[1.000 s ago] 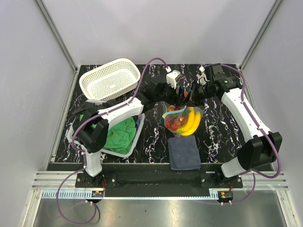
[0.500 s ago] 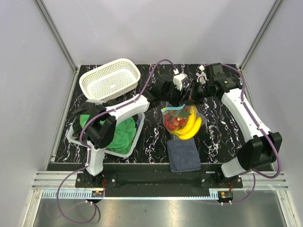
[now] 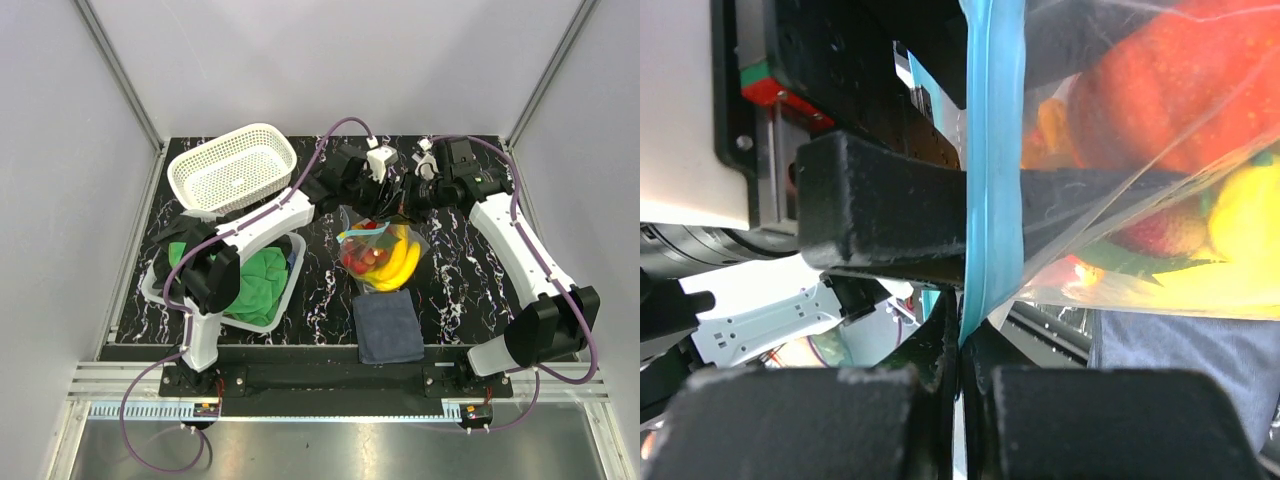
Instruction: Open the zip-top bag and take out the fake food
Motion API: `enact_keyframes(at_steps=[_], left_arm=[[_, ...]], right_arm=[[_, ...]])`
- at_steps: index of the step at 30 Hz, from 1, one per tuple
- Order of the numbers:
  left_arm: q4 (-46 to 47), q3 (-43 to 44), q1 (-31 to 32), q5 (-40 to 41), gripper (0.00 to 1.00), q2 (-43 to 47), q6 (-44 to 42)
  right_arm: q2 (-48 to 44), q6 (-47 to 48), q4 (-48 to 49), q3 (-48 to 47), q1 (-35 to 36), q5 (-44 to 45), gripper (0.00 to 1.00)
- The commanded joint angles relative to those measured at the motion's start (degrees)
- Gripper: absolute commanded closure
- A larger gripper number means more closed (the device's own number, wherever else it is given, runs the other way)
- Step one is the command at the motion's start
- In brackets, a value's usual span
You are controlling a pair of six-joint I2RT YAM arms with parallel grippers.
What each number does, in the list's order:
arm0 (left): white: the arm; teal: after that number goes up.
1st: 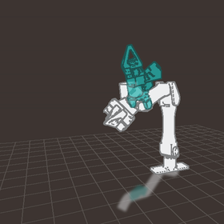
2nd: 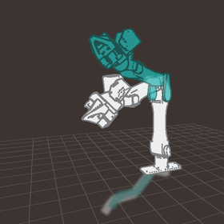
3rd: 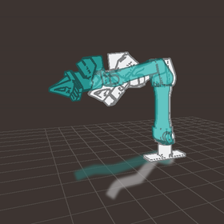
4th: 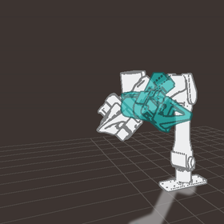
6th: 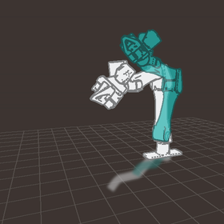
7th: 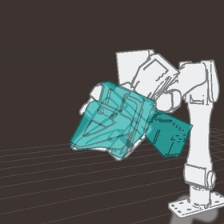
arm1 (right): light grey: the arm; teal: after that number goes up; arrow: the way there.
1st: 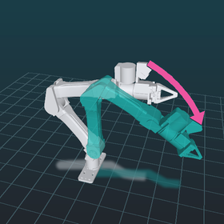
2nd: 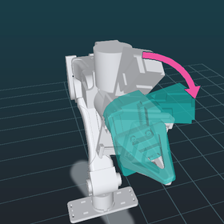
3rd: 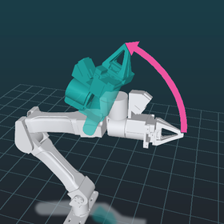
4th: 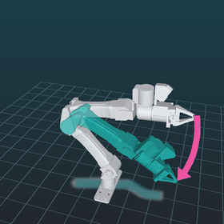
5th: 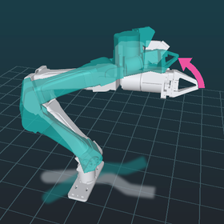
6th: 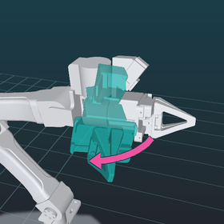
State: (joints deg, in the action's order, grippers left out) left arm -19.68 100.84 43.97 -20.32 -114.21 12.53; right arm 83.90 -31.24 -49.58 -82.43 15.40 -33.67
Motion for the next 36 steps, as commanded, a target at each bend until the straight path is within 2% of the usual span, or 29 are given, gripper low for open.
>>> enact_keyframes(at_steps=[1,10,13,15,20,22,25,27,29,33,36], left_arm=[[-4.22,5.16,-1.25,0.45,1.0,5.05,1.0],[-5.81,6.65,-3.62,2.64,1.0,8.65,6.63],[-5.37,6.57,-3.97,7.21,1.0,9.62,3.74],[-3.35,5.78,-3.97,9.58,1.0,10.59,-1.09],[-0.88,1.3,-4.68,6.43,1.0,12.26,-9.53],[-0.88,-0.11,-4.94,7.48,1.0,13.05,-8.85],[-0.8,-0.12,-5.99,3.63,1.0,14.63,-4.03],[1.39,0.41,-7.05,-1.62,1.0,15.94,1.77],[4.73,0.24,-8.19,-3.58,1.0,17.09,6.87],[9.13,-1.34,-12.23,-3.94,1.0,19.38,14.78],[10.1,-3.88,-17.93,-2.36,1.0,20.34,23.56]], right_arm=[[-0.41,3.12,3.79,-0.18,-0.19,5.81,1.0],[4.6,3.82,6.6,-4.13,-0.19,11.79,1.0],[5.05,4.08,6.69,-4.67,-0.19,11.96,1.0],[4.52,3.56,6.6,-4.32,-0.28,12.92,1.0],[1.63,0.22,6.87,-0.63,-2.56,14.86,1.0],[0.04,1.18,7.22,0.86,-3.27,15.3,1.0],[0.56,2.76,7.48,1.48,-3.71,13.03,1.0],[1.79,3.29,7.75,1.31,-3.71,12.14,1.0],[2.41,4.0,7.48,1.05,-3.88,12.31,1.0],[2.76,4.0,6.08,-0.62,-4.41,13.36,1.0],[1.97,2.95,5.29,-0.62,-4.41,13.63,1.0]])
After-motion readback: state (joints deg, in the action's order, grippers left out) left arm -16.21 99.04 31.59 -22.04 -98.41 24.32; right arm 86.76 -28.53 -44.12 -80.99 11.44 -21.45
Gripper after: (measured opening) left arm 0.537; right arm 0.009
